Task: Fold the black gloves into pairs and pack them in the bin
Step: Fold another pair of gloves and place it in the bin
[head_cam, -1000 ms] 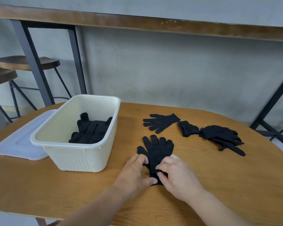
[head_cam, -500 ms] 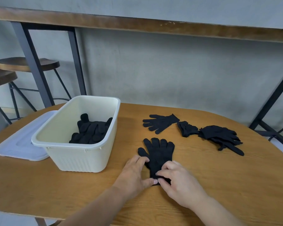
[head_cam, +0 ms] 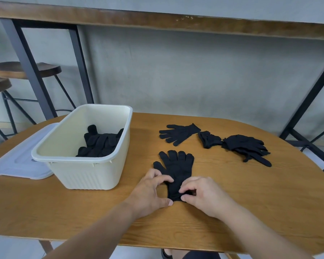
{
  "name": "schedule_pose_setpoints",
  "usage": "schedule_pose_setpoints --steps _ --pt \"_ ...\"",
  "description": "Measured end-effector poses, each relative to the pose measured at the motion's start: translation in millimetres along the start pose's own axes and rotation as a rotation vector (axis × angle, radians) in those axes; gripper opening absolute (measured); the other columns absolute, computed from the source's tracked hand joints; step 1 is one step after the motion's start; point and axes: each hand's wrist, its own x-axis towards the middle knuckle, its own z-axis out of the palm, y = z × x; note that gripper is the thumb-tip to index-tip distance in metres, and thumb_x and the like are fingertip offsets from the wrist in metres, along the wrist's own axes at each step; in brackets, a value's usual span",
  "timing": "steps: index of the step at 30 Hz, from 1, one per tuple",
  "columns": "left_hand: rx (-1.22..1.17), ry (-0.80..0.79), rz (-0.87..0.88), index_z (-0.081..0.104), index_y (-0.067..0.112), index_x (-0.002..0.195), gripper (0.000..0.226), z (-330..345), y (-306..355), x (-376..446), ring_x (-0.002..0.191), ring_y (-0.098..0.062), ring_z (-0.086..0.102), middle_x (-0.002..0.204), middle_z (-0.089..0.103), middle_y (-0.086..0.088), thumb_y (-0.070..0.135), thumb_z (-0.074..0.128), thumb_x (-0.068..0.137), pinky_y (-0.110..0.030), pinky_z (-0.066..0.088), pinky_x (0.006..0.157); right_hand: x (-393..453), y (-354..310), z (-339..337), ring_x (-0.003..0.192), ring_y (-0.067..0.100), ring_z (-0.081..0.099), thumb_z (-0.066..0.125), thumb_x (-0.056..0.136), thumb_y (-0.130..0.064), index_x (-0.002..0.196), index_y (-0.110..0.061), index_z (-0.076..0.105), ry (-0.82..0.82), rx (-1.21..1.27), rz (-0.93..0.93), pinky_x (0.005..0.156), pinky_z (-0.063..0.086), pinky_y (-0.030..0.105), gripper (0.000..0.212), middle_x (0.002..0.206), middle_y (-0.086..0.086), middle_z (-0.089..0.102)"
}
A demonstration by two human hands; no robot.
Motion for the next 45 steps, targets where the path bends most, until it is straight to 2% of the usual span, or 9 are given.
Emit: schedule_pose_setpoints --steps 6,13,21,25,28,32,35,39,45 --pt "0.024 -0.004 -0.024 0.07 0.043 0.102 0.025 2.1 0.4 0.5 0.106 0.002 0.043 0.106 0.046 0.022 0.04 0.076 0.078 -0.015 0.031 0.093 -3.4 -3.2 6.8 0.101 -0.007 0.043 0.061 0.093 -0.038 0.11 -0.035 0.073 0.002 -0.02 -0.018 0.081 0.029 0.007 0.021 0.115 -0.024 0.056" --pt "0.027 0.003 -0.043 0.069 0.042 0.106 0.028 2.8 -0.8 3.5 0.109 0.002 0.044 0.11 0.052 0.025 0.039 0.076 0.079 -0.016 0.03 0.094 0.2 -10.9 12.5 0.084 0.003 0.06 0.061 0.094 -0.029 0.086 -0.029 0.076 0.081 0.075 0.071 0.074 0.051 0.021 0.017 0.099 -0.02 0.061" --pt "0.086 0.039 0.006 0.068 0.041 0.109 0.027 4.2 -1.6 1.4 0.108 0.003 0.044 0.112 0.054 0.025 0.041 0.072 0.083 -0.013 0.03 0.091 -8.0 -13.2 17.9 0.107 -0.002 0.048 0.061 0.091 -0.045 0.114 -0.033 0.068 0.1 -0.057 -0.021 0.092 0.042 0.018 0.027 0.114 -0.022 0.058" --pt "0.178 0.063 0.066 0.067 0.034 0.116 0.027 5.1 5.0 -1.0 0.111 -0.001 0.045 0.116 0.057 0.019 0.039 0.063 0.09 -0.016 0.035 0.095 -7.9 -16.1 16.6 0.113 0.004 0.05 0.055 0.095 -0.034 0.123 -0.03 0.063 0.085 -0.137 -0.033 0.094 0.043 0.019 0.03 0.122 -0.016 0.058" --pt "0.197 0.072 0.07 0.066 0.032 0.116 0.03 4.9 10.5 -1.5 0.107 -0.003 0.047 0.113 0.056 0.016 0.042 0.064 0.088 -0.015 0.036 0.09 -4.6 -21.3 17.4 0.107 0.008 0.055 0.052 0.094 -0.027 0.12 -0.03 0.064 0.099 -0.166 -0.01 0.089 0.049 0.023 0.029 0.117 -0.012 0.06" --pt "0.193 0.032 0.084 0.064 0.032 0.115 0.031 4.4 13.2 -6.5 0.101 0.0 0.047 0.109 0.045 0.021 0.039 0.067 0.085 -0.017 0.04 0.09 -5.7 -18.8 8.8 0.077 0.006 0.063 0.059 0.088 -0.024 0.103 -0.033 0.069 0.105 -0.019 0.096 0.07 0.055 0.022 0.02 0.092 -0.014 0.065" --pt "0.134 0.083 0.133 0.063 0.029 0.12 0.031 2.9 15.5 -3.5 0.108 0.001 0.048 0.118 0.046 0.024 0.024 0.052 0.092 -0.017 0.04 0.098 -10.3 -11.9 7.9 0.094 0.0 0.058 0.058 0.09 -0.025 0.106 -0.034 0.069 0.088 -0.031 0.066 0.083 0.05 0.016 0.022 0.105 -0.018 0.065" --pt "0.309 0.03 0.139 0.038 0.021 0.146 0.045 7.1 16.1 15.1 0.144 -0.008 0.019 0.155 0.028 0.011 0.032 0.032 0.103 -0.021 0.014 0.117 -13.1 -9.4 11.2 0.107 -0.003 0.049 0.057 0.09 -0.03 0.112 -0.033 0.07 0.089 -0.081 -0.024 0.094 0.042 0.015 0.025 0.114 -0.02 0.062" --pt "0.532 -0.104 0.031 0.013 0.024 0.154 0.057 3.2 -2.1 37.1 0.149 -0.013 -0.005 0.162 0.002 0.004 0.045 0.024 0.103 -0.035 0.003 0.122 -9.6 -4.4 6.1 0.115 -0.003 0.047 0.06 0.088 -0.032 0.116 -0.034 0.068 0.046 -0.071 -0.053 0.098 0.026 0.007 0.029 0.119 -0.022 0.059"
